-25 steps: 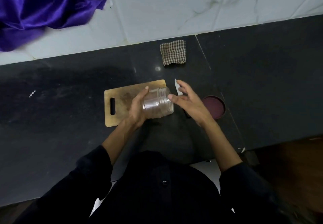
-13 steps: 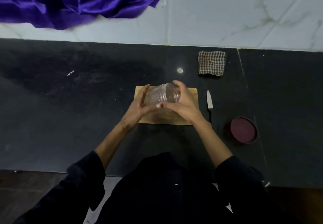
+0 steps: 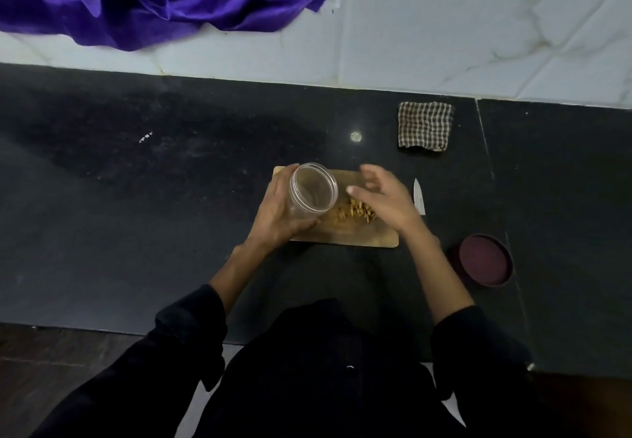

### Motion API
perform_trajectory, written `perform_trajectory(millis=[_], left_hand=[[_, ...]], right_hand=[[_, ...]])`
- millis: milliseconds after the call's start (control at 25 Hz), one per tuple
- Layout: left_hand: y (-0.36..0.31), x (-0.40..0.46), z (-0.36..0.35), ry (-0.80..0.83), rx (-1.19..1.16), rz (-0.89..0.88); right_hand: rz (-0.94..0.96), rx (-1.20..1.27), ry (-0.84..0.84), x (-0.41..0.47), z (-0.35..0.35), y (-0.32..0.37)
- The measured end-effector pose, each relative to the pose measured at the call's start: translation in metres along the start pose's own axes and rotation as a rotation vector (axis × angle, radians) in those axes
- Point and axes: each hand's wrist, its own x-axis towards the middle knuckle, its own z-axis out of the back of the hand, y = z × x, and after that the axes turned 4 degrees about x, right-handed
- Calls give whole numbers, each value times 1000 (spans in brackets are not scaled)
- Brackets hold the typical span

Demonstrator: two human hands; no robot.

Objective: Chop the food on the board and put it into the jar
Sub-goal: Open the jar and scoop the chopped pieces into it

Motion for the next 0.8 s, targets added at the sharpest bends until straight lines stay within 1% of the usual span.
perform_trajectory(millis=[80,120,200,280,400,640,800], left_hand=[[4,1,4,3,9,29],[6,2,5,8,2,28],[9,4,7,27,-13,34],[10,5,8,42,-17,46],[6,6,9,48,1,40],[-5,8,11,42,19,-7],[-9,9,12,39,29,-29]], right_hand=[[-85,-69,-115,0,24,-21],[-126,-99,-123,1,31,-31],[-185,-141,-65,1,36,-45],[-190,-215,-21,4,30,-52],[-158,-412,-21,11,17,-50],[-36,-461,-13,24,-15,-38],[100,-619,-64,25,-29,-40]])
